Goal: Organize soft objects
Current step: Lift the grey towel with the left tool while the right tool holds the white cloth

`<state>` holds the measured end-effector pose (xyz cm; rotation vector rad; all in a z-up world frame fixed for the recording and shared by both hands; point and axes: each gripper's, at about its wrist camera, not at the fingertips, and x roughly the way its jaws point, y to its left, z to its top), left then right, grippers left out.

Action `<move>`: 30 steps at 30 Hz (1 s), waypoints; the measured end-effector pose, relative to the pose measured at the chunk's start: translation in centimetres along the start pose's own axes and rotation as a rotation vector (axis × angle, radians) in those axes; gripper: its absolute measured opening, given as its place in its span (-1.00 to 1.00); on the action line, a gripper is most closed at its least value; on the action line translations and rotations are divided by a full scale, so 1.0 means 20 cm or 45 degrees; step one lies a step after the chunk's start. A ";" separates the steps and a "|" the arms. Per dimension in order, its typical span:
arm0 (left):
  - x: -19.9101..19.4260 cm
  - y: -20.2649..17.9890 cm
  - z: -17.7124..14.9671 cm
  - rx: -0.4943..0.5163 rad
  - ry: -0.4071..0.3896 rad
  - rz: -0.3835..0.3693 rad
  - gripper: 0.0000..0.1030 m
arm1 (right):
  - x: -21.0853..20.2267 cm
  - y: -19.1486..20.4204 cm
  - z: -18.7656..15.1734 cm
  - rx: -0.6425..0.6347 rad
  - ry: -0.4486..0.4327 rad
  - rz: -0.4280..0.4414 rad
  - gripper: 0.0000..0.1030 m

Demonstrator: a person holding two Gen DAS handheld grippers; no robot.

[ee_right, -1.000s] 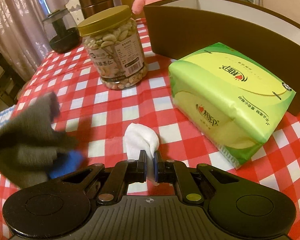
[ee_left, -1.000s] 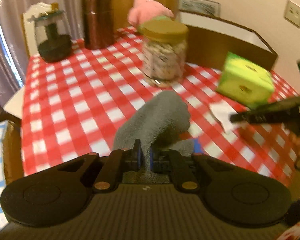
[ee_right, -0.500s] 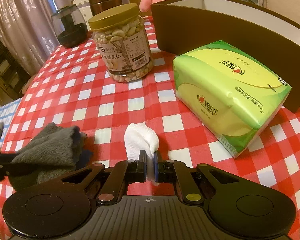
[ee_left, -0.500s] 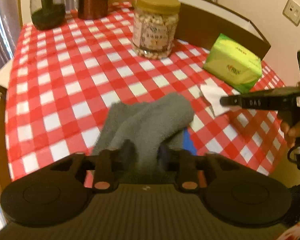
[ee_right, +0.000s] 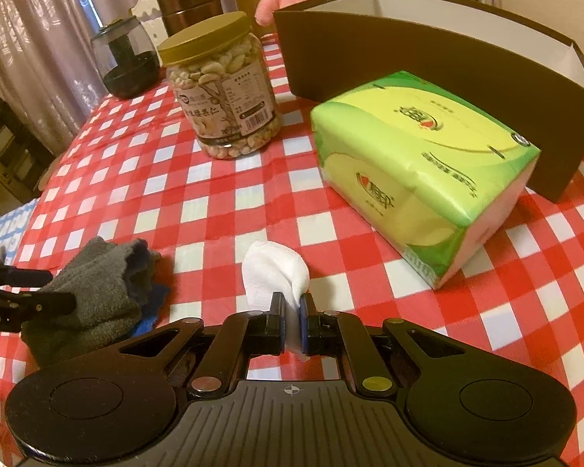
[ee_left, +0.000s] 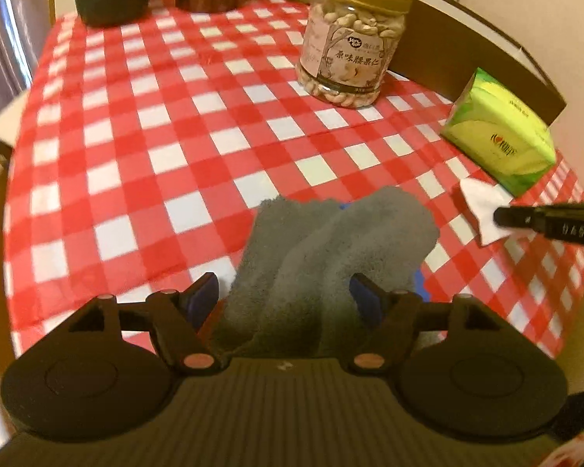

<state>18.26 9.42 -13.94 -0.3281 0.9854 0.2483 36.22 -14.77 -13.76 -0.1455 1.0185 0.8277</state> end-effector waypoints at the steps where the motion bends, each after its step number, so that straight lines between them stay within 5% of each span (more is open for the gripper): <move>1: 0.01 0.01 0.00 -0.020 0.007 -0.024 0.41 | 0.00 0.00 0.00 0.004 0.002 -0.001 -0.86; 9: 0.02 -0.07 -0.02 -0.006 0.048 -0.108 0.26 | -0.01 0.01 -0.01 0.017 0.010 0.004 -0.86; 20: 0.03 -0.21 -0.01 0.087 0.040 -0.016 -0.43 | 0.00 0.01 -0.02 -0.008 0.030 0.032 -0.86; 30: 0.02 -0.24 0.01 0.104 0.037 0.004 -0.55 | -0.02 -0.01 -0.02 -0.015 0.021 0.044 -0.86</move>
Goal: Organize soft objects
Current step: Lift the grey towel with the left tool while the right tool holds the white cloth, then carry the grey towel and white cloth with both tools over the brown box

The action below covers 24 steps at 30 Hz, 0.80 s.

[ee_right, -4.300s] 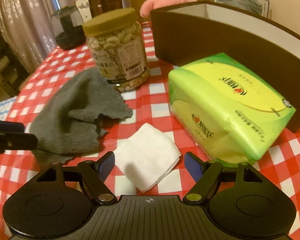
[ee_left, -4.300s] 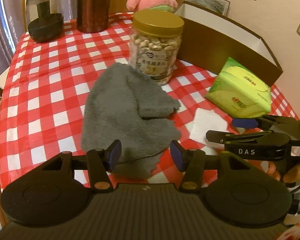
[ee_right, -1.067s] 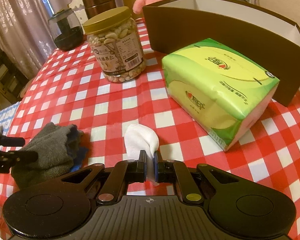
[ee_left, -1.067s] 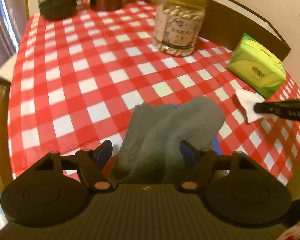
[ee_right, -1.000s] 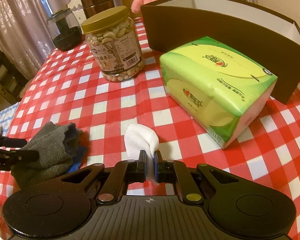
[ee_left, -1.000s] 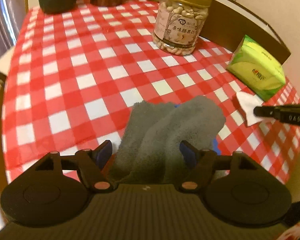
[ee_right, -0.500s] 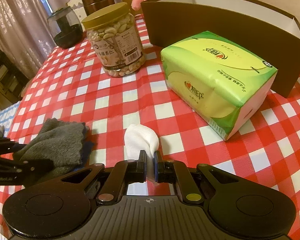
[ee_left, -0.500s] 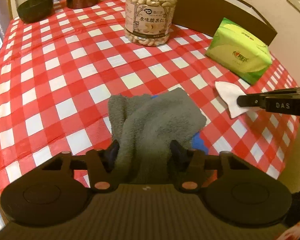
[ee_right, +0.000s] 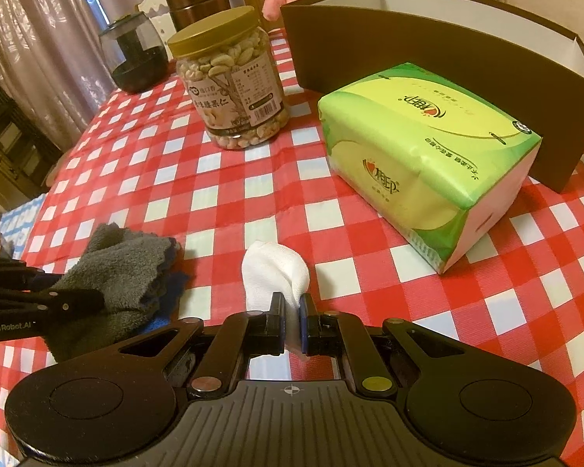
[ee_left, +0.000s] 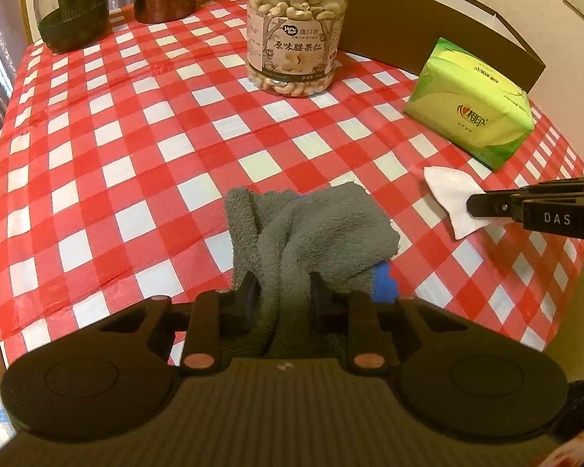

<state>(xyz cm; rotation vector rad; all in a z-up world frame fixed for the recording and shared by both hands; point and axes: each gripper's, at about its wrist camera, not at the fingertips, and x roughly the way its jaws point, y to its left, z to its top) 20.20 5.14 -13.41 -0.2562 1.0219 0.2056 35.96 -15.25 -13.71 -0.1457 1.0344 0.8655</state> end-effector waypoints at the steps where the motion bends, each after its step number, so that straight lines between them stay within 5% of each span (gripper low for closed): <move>1: 0.00 0.00 0.00 0.000 0.000 0.001 -0.56 | 0.00 0.00 0.00 0.001 0.000 0.000 -0.86; 24: -0.18 -0.03 0.05 0.031 -0.091 0.001 -0.65 | -0.12 -0.04 -0.03 0.029 -0.039 0.033 -0.86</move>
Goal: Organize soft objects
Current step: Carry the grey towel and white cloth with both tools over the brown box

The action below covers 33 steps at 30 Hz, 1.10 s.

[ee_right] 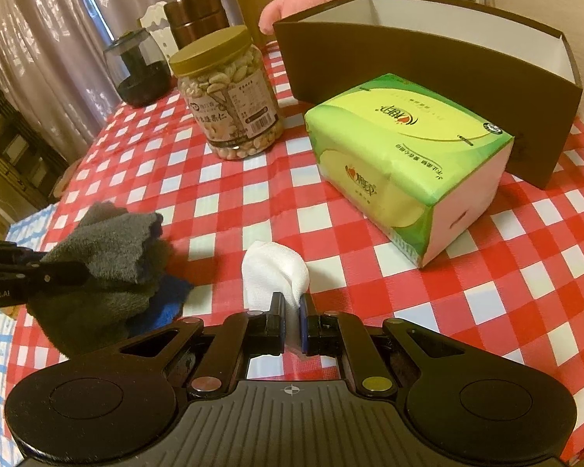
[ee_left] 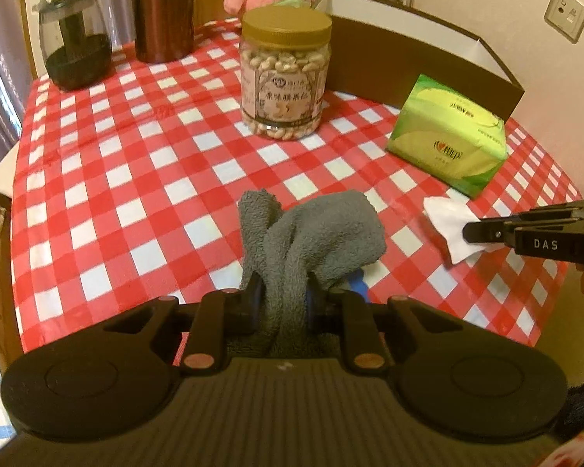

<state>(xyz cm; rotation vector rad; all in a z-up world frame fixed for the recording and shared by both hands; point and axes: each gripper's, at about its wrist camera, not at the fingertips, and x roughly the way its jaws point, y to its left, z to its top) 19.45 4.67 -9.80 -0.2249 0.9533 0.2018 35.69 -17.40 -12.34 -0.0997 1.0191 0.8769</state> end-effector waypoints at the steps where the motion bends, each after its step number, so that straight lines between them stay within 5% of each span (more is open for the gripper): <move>1: -0.01 0.00 0.01 0.004 -0.008 0.001 -0.65 | -0.01 0.00 0.00 0.003 -0.004 0.003 -0.86; 21: -0.14 -0.05 0.16 0.077 -0.133 0.050 -0.65 | -0.17 -0.06 0.03 0.018 -0.060 0.058 -0.86; 33: -0.09 0.14 0.38 0.124 -0.193 0.192 -0.65 | -0.07 0.03 0.27 -0.035 -0.110 0.123 -0.86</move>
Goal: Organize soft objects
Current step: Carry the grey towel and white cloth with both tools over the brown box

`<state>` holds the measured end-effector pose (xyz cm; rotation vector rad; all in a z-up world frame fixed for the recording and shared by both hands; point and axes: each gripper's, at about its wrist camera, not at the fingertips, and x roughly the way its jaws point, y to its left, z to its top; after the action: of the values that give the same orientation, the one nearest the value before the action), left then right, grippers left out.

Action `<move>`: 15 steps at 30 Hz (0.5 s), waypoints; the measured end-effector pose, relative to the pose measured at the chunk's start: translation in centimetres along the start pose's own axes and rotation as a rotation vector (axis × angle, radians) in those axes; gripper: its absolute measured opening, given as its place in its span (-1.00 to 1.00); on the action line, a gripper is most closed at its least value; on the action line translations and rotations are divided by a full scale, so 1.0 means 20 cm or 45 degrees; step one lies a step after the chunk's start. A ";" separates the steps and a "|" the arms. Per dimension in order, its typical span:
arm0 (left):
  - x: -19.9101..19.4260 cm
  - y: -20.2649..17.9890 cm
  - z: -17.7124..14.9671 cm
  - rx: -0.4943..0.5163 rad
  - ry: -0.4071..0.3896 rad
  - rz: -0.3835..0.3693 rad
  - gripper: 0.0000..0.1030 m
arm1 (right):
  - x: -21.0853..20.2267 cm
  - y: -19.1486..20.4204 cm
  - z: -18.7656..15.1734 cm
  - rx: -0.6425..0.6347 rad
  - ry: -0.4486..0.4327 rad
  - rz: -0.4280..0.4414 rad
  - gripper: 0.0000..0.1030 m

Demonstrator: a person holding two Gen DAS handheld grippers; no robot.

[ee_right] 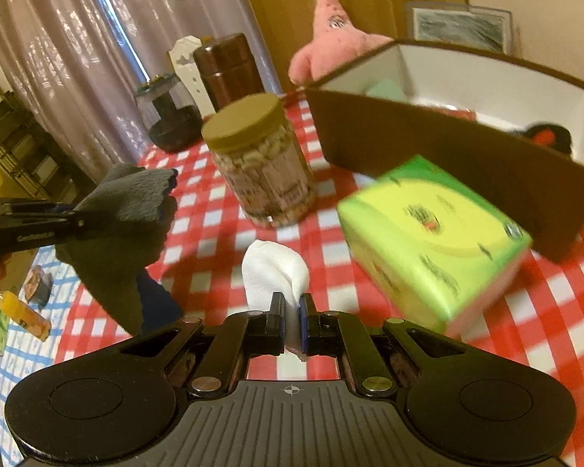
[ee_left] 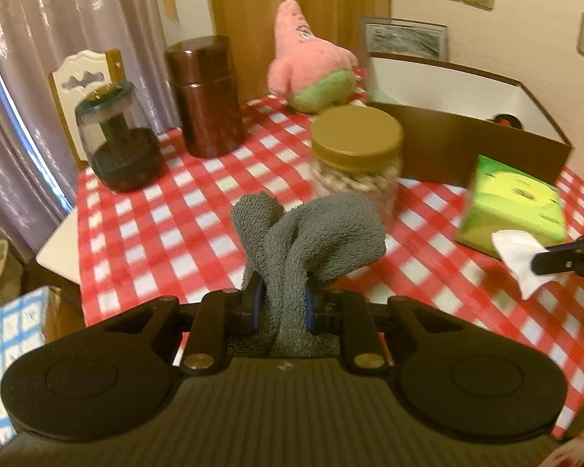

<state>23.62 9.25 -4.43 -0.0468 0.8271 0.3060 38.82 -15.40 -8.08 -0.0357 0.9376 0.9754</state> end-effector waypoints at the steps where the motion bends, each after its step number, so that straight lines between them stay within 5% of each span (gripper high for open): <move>1: 0.02 0.02 0.02 0.004 -0.004 0.010 -0.65 | 0.02 0.01 0.03 -0.006 -0.006 -0.001 -0.86; 15: 0.34 0.23 0.44 0.099 -0.080 0.106 -0.65 | 0.21 -0.03 0.41 -0.032 -0.091 -0.099 -0.86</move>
<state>32.94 16.79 -3.19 0.0697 0.7790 0.3517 45.52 -9.49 -6.11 -0.0580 0.8528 0.9105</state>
